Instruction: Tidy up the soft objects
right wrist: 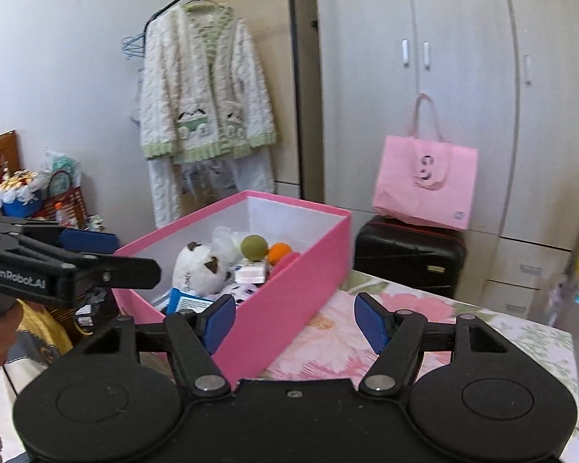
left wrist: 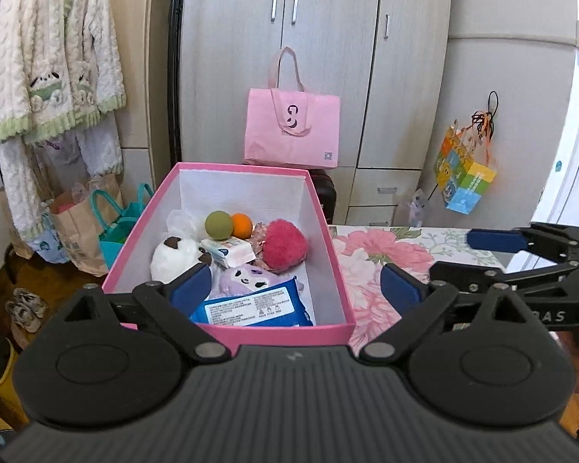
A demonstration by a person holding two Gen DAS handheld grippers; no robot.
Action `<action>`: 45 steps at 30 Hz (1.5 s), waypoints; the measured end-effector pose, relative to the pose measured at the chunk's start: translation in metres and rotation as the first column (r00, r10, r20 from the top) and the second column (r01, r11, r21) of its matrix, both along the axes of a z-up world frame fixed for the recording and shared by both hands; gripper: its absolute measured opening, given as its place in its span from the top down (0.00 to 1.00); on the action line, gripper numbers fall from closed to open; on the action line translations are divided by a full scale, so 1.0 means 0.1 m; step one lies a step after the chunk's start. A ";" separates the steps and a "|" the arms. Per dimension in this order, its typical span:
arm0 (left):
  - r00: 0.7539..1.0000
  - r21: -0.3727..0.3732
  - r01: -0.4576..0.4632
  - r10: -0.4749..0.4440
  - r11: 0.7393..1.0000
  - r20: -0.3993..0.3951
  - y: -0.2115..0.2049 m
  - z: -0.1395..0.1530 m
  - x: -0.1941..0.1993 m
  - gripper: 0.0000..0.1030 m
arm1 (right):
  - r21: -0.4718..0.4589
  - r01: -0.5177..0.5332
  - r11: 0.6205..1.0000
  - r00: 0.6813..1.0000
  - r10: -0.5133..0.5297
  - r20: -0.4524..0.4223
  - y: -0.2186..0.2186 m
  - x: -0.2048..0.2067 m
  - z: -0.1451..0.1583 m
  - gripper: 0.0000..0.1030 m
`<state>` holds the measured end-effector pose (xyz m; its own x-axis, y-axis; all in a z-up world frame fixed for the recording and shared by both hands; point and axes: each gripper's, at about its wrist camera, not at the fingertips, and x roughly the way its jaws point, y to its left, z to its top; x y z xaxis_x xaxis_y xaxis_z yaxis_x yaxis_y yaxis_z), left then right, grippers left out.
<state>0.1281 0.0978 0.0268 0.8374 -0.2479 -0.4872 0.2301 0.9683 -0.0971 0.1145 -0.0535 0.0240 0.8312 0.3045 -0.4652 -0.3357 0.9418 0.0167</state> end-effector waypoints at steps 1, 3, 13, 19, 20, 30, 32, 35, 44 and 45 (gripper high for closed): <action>1.000 0.011 -0.005 0.005 1.000 0.004 -0.03 0.01 -0.04 0.07 | -0.003 0.011 1.000 1.000 -0.011 0.004 -0.01 -0.05 0.01 0.26; 1.000 0.040 -0.022 0.021 0.999 0.008 -0.08 0.05 -0.11 0.04 | 0.000 0.025 1.000 1.000 -0.025 0.013 -0.05 -0.15 0.04 0.24; 0.997 0.078 -0.040 0.034 0.996 0.075 -0.15 0.24 -0.50 0.01 | -0.011 0.311 0.950 0.950 -0.311 -0.015 -0.19 -0.49 0.20 0.00; 0.992 0.109 -0.095 0.086 0.989 0.090 -0.29 0.09 -0.57 0.01 | 0.054 0.378 0.924 0.926 -0.378 -0.011 -0.30 -0.82 0.18 0.00; 0.992 0.108 -0.100 0.091 0.989 0.082 -0.31 0.04 -0.56 0.01 | 0.063 0.392 0.918 0.920 -0.392 -0.007 -0.31 -0.87 0.16 0.00; 0.994 0.107 -0.097 0.091 0.990 0.062 -0.42 -0.13 -0.60 0.01 | -0.005 0.466 0.885 0.885 -0.466 0.001 -0.33 -1.09 0.09 0.00; 0.994 0.094 -0.089 0.083 0.992 0.072 -0.43 -0.11 -0.64 0.01 | -0.006 0.469 0.883 0.883 -0.469 -0.001 -0.33 -1.09 0.10 0.00; 0.993 0.086 -0.080 0.072 0.993 0.095 -0.45 -0.08 -0.71 0.01 | -0.035 0.477 0.878 0.879 -0.477 0.014 -0.28 -1.12 0.11 0.00; 0.989 0.078 -0.088 0.078 0.993 0.124 -0.46 -0.08 -0.83 0.01 | -0.044 0.490 0.871 0.871 -0.487 0.063 -0.23 -1.27 0.12 0.00; 0.989 0.078 -0.087 0.077 0.993 0.128 -0.45 -0.08 -0.84 0.01 | -0.038 0.494 0.869 0.868 -0.490 0.075 -0.23 -1.30 0.12 0.00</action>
